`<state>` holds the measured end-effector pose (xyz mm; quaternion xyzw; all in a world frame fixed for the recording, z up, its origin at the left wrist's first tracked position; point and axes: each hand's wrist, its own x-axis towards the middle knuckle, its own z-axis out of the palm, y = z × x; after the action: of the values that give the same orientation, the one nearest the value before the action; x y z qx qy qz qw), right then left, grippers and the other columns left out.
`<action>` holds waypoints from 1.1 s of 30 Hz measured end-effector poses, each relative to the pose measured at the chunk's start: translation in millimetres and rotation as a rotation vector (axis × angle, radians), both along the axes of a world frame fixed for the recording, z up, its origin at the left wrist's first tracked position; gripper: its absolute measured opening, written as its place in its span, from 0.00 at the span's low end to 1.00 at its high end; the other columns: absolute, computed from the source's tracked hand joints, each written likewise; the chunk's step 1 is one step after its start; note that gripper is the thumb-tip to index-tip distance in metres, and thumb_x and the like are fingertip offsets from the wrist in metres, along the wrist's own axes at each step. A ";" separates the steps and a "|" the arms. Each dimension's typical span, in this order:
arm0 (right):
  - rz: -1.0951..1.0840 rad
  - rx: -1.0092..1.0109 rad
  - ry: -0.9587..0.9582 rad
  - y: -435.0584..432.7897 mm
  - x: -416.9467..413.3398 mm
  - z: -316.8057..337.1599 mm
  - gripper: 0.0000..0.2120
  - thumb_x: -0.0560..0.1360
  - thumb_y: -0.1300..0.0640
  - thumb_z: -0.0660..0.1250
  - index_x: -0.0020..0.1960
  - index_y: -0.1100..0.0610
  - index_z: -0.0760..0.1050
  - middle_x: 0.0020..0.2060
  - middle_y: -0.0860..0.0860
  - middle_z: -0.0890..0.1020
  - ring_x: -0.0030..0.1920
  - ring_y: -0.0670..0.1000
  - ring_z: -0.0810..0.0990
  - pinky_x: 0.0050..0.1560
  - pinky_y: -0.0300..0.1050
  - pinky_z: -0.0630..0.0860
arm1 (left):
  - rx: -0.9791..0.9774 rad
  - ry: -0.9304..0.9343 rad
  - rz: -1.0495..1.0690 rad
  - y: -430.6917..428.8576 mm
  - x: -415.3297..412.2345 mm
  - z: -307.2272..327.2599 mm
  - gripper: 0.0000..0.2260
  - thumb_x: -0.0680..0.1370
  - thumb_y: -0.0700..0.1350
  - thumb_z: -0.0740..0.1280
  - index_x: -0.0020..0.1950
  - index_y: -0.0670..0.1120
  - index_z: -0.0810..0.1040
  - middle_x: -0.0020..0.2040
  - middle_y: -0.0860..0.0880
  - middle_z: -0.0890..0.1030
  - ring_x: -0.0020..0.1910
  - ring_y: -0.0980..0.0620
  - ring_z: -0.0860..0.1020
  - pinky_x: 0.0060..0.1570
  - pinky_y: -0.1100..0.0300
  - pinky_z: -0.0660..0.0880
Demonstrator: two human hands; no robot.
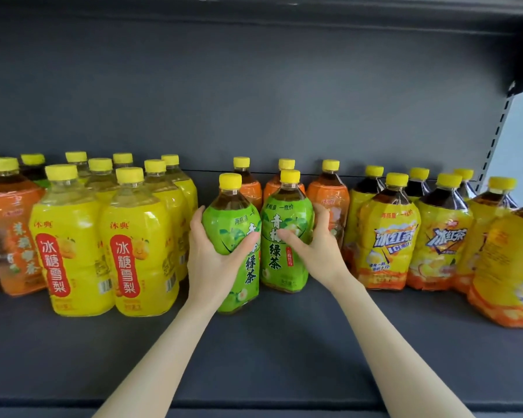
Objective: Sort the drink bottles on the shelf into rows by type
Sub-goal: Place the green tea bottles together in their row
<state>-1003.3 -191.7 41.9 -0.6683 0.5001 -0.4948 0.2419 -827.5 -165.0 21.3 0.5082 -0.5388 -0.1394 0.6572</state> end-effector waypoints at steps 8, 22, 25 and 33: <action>0.176 -0.001 -0.101 21.2 -12.0 2.9 0.38 0.74 0.52 0.70 0.75 0.49 0.51 0.54 0.40 0.77 0.56 0.44 0.79 0.57 0.46 0.78 | -0.001 0.045 -0.134 16.7 0.5 7.3 0.38 0.66 0.52 0.75 0.70 0.55 0.58 0.61 0.55 0.71 0.58 0.57 0.73 0.53 0.63 0.74; 0.269 0.068 -0.511 130.4 -25.4 -30.7 0.21 0.71 0.44 0.70 0.62 0.43 0.71 0.50 0.39 0.83 0.51 0.38 0.81 0.46 0.31 0.76 | 0.076 0.245 -0.282 107.9 -15.4 -9.6 0.23 0.63 0.53 0.73 0.54 0.62 0.69 0.49 0.64 0.80 0.48 0.69 0.78 0.40 0.74 0.74; 0.179 0.072 -0.536 126.6 -15.4 -39.9 0.14 0.68 0.40 0.67 0.53 0.41 0.75 0.48 0.38 0.84 0.52 0.41 0.82 0.53 0.41 0.76 | 0.112 0.265 -0.285 113.0 -18.9 -17.0 0.25 0.64 0.55 0.76 0.57 0.61 0.70 0.51 0.63 0.80 0.48 0.69 0.78 0.41 0.73 0.74; 0.060 -0.003 -0.605 142.7 8.1 -36.1 0.15 0.69 0.41 0.63 0.50 0.46 0.77 0.43 0.42 0.85 0.46 0.42 0.83 0.44 0.38 0.76 | 0.078 0.313 -0.264 139.1 -4.5 -14.0 0.30 0.59 0.59 0.74 0.59 0.56 0.73 0.51 0.57 0.82 0.50 0.60 0.80 0.45 0.65 0.77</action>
<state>-995.2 -49.0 5.8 -0.5053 0.3845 -0.6649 0.3933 -832.0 -25.9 7.3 0.4305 -0.4861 -0.3223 0.6889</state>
